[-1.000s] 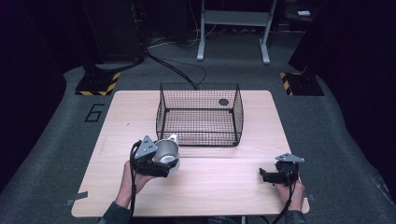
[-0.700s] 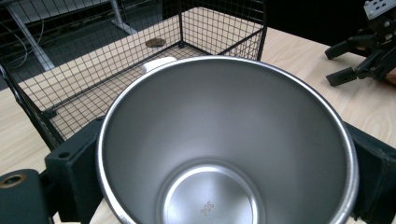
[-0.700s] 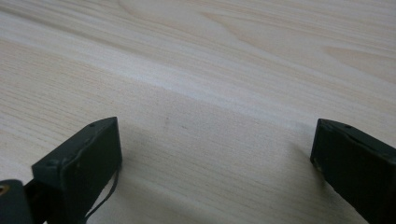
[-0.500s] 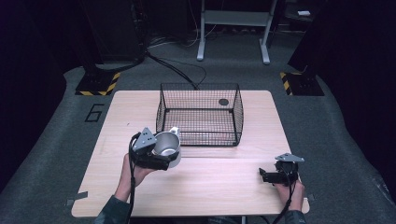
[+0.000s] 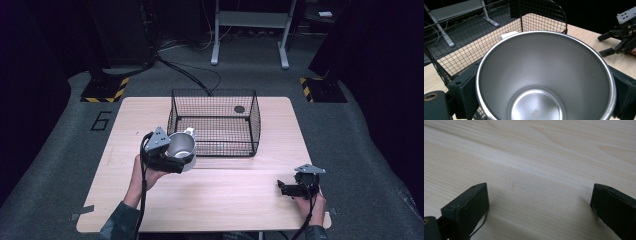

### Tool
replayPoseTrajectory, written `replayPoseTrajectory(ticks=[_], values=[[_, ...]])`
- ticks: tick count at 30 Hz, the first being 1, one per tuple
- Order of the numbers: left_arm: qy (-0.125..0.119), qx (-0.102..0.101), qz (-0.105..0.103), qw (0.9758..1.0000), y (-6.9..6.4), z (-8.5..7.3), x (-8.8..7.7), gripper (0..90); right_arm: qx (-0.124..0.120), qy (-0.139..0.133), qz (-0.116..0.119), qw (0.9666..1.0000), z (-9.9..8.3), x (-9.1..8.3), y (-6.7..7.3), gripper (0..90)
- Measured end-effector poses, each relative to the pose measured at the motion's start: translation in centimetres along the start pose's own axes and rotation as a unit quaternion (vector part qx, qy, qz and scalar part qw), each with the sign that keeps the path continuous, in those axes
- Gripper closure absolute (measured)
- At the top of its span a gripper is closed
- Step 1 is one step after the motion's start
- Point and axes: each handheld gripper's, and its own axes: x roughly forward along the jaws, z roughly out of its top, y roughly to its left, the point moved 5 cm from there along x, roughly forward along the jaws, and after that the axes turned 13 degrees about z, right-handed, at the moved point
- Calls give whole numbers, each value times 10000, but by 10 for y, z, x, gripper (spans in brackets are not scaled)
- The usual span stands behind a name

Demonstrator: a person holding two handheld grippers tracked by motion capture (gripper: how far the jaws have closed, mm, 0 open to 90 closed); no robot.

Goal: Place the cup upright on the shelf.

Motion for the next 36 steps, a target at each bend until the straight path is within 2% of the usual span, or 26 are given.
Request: replayPoseTrajectory(ticks=[24,36], values=[[-105,144,-81,9998,8,44,22,67,-1,6,2,10000,0,0,0,15],[-110,291,-102,9995,11,63,38,67,-2,5,3,10000,0,0,0,15]])
